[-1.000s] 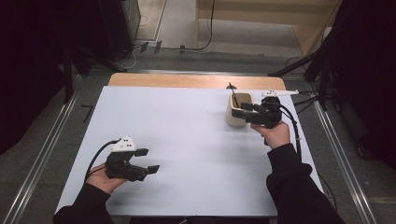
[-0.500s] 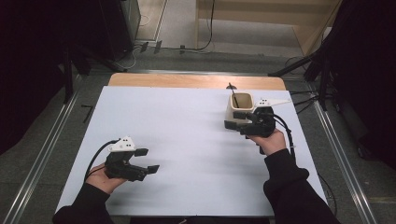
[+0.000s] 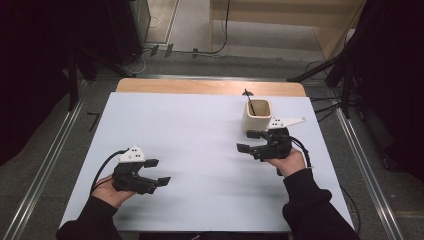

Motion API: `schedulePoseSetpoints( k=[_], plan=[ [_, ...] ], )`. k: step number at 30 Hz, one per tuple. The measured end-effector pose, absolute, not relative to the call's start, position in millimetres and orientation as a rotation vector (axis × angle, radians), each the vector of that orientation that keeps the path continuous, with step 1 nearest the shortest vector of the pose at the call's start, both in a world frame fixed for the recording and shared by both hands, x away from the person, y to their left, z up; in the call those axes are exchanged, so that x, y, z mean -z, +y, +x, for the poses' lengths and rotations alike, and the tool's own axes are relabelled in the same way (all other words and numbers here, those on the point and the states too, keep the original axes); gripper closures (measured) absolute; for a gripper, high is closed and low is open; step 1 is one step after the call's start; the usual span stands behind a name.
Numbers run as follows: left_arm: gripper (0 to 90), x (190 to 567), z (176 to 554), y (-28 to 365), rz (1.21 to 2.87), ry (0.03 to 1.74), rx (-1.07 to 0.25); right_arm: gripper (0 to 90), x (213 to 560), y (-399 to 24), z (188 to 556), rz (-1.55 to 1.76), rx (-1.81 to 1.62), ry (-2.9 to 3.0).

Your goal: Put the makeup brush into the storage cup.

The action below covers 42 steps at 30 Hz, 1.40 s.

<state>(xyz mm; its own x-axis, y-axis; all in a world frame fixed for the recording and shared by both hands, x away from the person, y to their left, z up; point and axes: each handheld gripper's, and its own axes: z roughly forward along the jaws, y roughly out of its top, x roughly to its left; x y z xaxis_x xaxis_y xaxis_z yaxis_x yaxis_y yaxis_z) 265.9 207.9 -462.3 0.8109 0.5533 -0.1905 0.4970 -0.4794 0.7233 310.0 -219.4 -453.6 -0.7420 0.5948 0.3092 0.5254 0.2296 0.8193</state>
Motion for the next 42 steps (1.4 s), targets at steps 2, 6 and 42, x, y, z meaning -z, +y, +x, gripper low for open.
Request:
schedulePoseSetpoints(
  k=[2,6,42],
  plan=[
    [22.4,462,266,208,2.165,0.77,-0.086,25.8,454,-220,308,1.093,-1.542,2.421],
    [22.4,462,266,208,2.161,0.77,-0.083,25.3,458,-221,301,1.098,-1.561,2.408],
    [22.4,462,266,209,2.159,0.778,-0.082,22.2,486,-243,256,1.087,-1.336,2.509]
  ],
)
